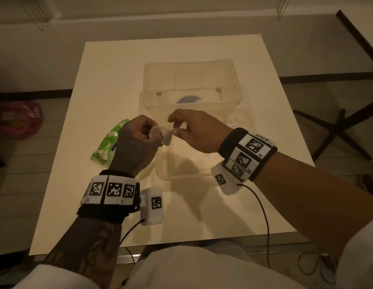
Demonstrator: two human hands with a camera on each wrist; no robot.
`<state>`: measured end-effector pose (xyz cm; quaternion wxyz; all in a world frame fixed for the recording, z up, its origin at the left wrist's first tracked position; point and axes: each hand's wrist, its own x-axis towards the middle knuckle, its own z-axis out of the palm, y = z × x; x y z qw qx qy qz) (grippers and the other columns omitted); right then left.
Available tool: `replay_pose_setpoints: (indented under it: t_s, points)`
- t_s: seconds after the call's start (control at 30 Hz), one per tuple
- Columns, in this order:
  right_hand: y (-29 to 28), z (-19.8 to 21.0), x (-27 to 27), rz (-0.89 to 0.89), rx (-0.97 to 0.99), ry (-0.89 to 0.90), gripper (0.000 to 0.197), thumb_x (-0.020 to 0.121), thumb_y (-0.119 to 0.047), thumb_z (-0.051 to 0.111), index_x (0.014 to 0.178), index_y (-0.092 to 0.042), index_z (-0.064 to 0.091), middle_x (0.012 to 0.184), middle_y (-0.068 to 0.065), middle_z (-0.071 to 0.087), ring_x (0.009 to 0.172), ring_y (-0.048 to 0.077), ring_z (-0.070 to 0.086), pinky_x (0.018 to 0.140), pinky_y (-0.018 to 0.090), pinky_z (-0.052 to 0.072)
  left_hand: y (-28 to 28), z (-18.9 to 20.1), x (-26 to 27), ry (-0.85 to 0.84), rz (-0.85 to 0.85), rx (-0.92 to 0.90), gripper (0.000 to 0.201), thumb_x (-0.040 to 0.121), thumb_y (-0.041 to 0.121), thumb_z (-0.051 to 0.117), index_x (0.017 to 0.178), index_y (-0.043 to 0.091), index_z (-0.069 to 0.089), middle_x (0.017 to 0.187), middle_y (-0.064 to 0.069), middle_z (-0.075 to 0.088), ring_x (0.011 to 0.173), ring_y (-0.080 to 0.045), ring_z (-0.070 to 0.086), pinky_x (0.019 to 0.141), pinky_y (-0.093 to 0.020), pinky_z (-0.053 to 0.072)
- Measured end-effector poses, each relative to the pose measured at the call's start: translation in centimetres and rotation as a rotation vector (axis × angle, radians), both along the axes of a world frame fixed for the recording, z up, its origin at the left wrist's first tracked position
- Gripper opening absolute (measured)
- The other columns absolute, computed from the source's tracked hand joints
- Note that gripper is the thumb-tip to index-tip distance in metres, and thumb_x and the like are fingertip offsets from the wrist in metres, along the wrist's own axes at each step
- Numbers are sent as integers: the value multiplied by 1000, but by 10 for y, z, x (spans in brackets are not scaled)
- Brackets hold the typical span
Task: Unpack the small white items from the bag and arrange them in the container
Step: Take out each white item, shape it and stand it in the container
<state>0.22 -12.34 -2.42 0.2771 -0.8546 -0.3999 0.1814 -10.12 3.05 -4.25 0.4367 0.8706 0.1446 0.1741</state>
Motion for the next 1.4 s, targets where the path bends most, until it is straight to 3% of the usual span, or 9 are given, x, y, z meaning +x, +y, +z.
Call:
replay_pose_setpoints:
  t_s: [0.2, 0.33, 0.47, 0.63, 0.7, 0.9, 1.1, 1.27, 1.4]
  points:
    - [-11, 7, 2, -42, 45, 131, 20, 97, -29, 54, 102, -15, 67, 83, -12, 58, 69, -1, 51, 62, 15, 37, -13, 6, 13, 65, -205, -148, 13, 91, 18, 64, 101, 10, 68, 75, 2, 68, 58, 0, 62, 55, -11, 47]
    - [-19, 6, 4, -122, 109, 198, 12, 95, -19, 58, 89, -12, 65, 69, -6, 59, 59, 8, 54, 59, 23, 46, -20, 0, 18, 37, -88, -275, 26, 88, 19, 69, 113, 14, 61, 82, -6, 69, 69, -7, 64, 62, -23, 52]
    - [-28, 8, 5, -230, 219, 279, 9, 95, -13, 57, 91, -8, 64, 63, -6, 59, 53, 6, 54, 55, 21, 47, -38, -3, 14, 114, -58, -521, 38, 82, 26, 76, 113, 13, 59, 92, -7, 74, 84, -21, 71, 67, -32, 56]
    - [-30, 9, 8, -229, 223, 265, 14, 94, -24, 60, 104, -15, 62, 80, -5, 63, 61, 7, 57, 57, 19, 51, -47, -4, 13, 143, -88, -532, 30, 86, 12, 70, 114, 9, 58, 88, -7, 75, 78, -22, 73, 67, -37, 55]
    - [-31, 10, 9, -227, 244, 259, 9, 96, -20, 58, 96, -13, 64, 69, -7, 60, 55, 4, 54, 54, 16, 47, -48, -4, 13, 150, -85, -537, 32, 84, 12, 72, 112, 12, 56, 85, -7, 75, 77, -23, 73, 69, -39, 56]
    - [-32, 9, 11, -244, 256, 287, 13, 96, -18, 57, 88, -12, 65, 52, -13, 60, 50, 6, 55, 52, 15, 44, -55, -3, 10, 69, -7, -514, 21, 85, 15, 71, 96, 18, 54, 81, -7, 74, 71, -18, 73, 65, -36, 57]
    - [-30, 11, 9, -246, 262, 249, 13, 97, -22, 56, 93, -17, 68, 62, -9, 62, 53, 6, 57, 58, 19, 48, -58, -8, 11, 2, 50, -481, 11, 89, 18, 68, 84, 21, 58, 82, -4, 71, 75, -17, 73, 60, -35, 58]
    - [-30, 10, 8, -260, 296, 207, 15, 94, -20, 60, 99, -17, 74, 76, -20, 63, 61, -4, 56, 65, 16, 46, -57, -6, 9, -18, 82, -467, 10, 89, 18, 68, 85, 23, 59, 80, 5, 70, 77, -14, 72, 55, -27, 57]
    - [-32, 10, 10, -257, 330, 186, 10, 90, -18, 65, 94, -18, 75, 79, -18, 65, 70, -5, 57, 68, 14, 44, -55, -9, 9, -14, 94, -500, 26, 83, 14, 74, 101, 18, 55, 94, 0, 69, 78, -17, 72, 60, -31, 59]
